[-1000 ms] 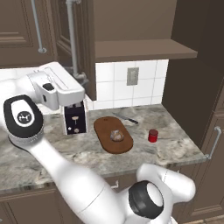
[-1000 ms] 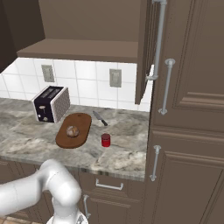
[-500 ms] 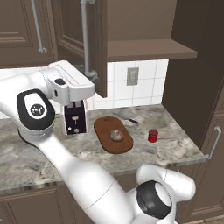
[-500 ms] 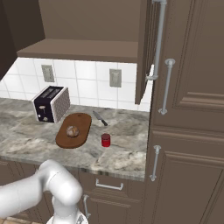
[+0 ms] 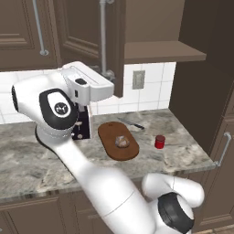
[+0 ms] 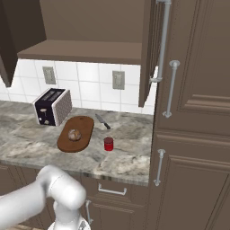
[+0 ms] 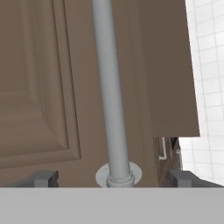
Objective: Pick the bread, place it on the cutting board, pick the jam, place it on the counter, and close the cabinet.
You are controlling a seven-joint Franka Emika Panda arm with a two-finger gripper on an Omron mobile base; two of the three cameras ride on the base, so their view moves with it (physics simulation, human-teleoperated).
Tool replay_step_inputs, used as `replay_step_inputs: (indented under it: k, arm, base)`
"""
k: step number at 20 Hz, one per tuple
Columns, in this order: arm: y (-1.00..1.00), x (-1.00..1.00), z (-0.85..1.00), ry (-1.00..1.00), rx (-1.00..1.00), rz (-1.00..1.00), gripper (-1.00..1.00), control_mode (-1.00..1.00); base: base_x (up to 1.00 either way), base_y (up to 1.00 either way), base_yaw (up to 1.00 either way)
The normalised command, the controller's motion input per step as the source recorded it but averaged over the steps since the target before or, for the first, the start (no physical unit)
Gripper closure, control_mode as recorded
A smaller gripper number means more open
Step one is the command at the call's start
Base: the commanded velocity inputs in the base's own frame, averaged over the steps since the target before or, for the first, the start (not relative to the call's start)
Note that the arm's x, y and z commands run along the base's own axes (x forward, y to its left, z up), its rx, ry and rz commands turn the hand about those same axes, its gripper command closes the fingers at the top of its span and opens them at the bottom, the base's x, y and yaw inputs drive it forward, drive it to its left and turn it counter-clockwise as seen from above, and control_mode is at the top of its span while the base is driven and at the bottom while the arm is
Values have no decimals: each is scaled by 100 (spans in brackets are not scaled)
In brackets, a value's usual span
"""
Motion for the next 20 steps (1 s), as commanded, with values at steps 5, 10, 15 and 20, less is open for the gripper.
replay_step_inputs:
  k: [5, 10, 15, 20]
  arm:
    - [-32, 17, 0, 0, 0, 9, -100, -100]
    - [-29, 18, 0, 0, 0, 9, -100, -100]
    - [-25, 20, 0, 0, 0, 9, -100, -100]
    - [-24, 23, 0, 0, 0, 9, -100, -100]
  base:
    - [0, 0, 0]
    - [0, 0, 0]
    - [0, 0, 0]
    - [0, 0, 0]
